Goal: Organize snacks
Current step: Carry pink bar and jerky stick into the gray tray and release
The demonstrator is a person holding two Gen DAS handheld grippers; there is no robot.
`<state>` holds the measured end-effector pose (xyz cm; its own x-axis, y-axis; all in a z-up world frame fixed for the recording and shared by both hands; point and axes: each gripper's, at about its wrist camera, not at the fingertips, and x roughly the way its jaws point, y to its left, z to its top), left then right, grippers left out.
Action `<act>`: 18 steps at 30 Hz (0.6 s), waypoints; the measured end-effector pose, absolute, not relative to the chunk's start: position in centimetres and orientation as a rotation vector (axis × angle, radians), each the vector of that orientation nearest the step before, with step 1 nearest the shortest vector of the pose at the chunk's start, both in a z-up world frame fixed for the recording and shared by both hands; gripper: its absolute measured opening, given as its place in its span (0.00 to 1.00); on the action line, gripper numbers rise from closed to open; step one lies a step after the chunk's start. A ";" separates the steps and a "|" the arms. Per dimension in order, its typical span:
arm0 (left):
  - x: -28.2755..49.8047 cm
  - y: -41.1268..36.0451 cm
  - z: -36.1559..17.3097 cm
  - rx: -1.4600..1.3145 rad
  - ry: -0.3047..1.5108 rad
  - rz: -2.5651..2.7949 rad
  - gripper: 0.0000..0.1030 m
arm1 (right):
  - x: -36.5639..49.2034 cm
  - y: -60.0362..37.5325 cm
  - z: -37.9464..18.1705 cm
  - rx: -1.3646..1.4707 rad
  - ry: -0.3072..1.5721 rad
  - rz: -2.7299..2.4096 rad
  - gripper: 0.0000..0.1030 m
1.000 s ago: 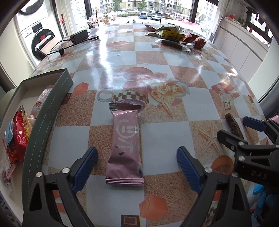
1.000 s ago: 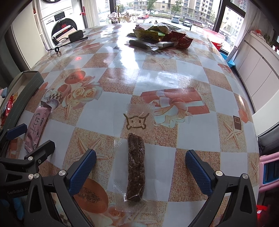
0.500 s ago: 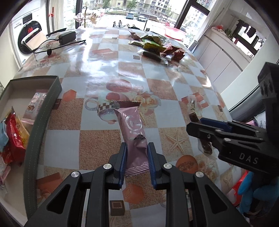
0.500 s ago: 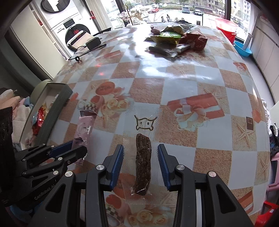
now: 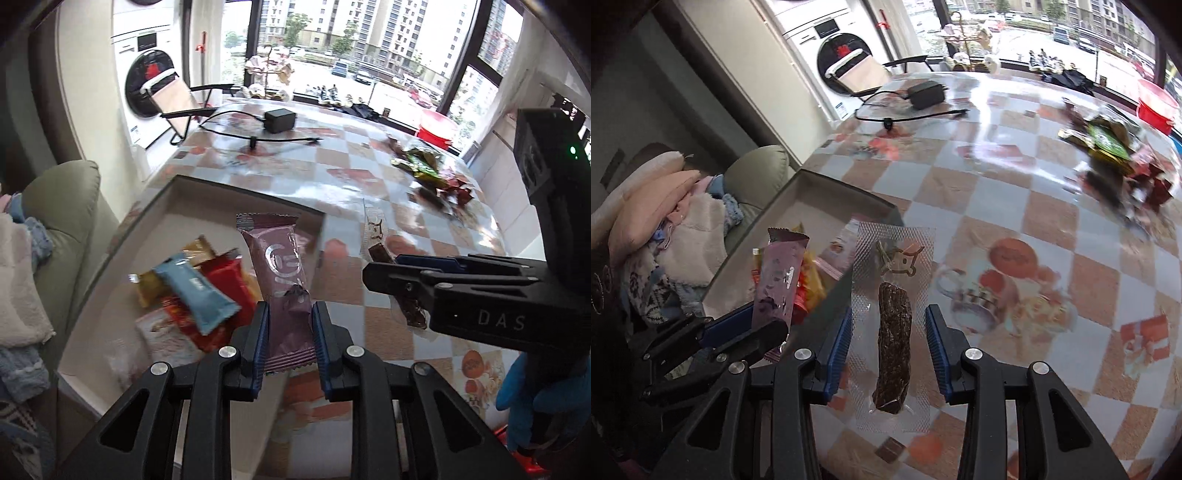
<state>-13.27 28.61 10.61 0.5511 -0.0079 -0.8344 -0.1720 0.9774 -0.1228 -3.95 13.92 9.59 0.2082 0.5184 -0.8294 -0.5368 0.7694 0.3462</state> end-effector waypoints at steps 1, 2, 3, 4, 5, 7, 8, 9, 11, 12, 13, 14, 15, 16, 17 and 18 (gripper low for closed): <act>-13.5 29.5 10.4 -0.203 0.991 0.119 0.25 | -3.9 15.4 9.5 -0.020 1.154 0.757 0.41; -13.6 30.4 10.0 -0.209 1.000 0.138 0.25 | -3.7 16.8 9.4 -0.022 1.164 0.778 0.41; -13.9 31.1 9.6 -0.217 1.009 0.151 0.25 | -3.6 18.2 9.2 -0.027 1.174 0.794 0.41; -14.1 31.7 9.3 -0.226 1.016 0.166 0.26 | -3.4 19.5 8.9 -0.038 1.183 0.806 0.41; -14.2 32.2 8.9 -0.229 1.019 0.187 0.29 | -3.3 20.7 8.6 -0.054 1.191 0.811 0.41; -14.4 32.8 8.4 -0.239 1.024 0.209 0.39 | -2.9 22.7 7.8 -0.091 1.212 0.817 0.41; -14.3 33.1 8.1 -0.249 1.026 0.222 0.57 | -2.8 23.5 7.3 -0.110 1.222 0.813 0.41; -14.4 33.4 7.9 -0.261 1.027 0.232 0.75 | -2.6 24.1 6.9 -0.130 1.236 0.809 0.42; -14.5 33.7 7.7 -0.285 1.028 0.223 0.80 | -2.4 25.1 6.2 -0.165 1.261 0.793 0.42; -14.4 33.8 7.5 -0.288 1.042 0.217 0.80 | -2.3 25.4 6.0 -0.178 1.272 0.786 0.43; -14.2 33.8 7.2 -0.282 1.058 0.225 0.81 | -2.2 25.6 5.9 -0.191 1.280 0.777 0.43; -14.1 33.7 7.0 -0.269 1.073 0.241 0.82 | -2.2 25.6 5.7 -0.208 1.286 0.767 0.44; -14.0 33.7 6.7 -0.257 1.088 0.257 0.84 | -2.1 25.7 5.6 -0.227 1.289 0.756 0.59; -13.9 33.7 6.3 -0.250 1.107 0.272 0.84 | -2.2 25.7 5.6 -0.241 1.287 0.747 0.90; -13.8 33.8 6.0 -0.248 1.123 0.287 0.85 | -2.3 25.6 5.7 -0.252 1.278 0.739 1.00; -13.9 33.9 5.8 -0.248 1.137 0.301 0.88 | -2.4 25.5 6.0 -0.259 1.259 0.734 1.00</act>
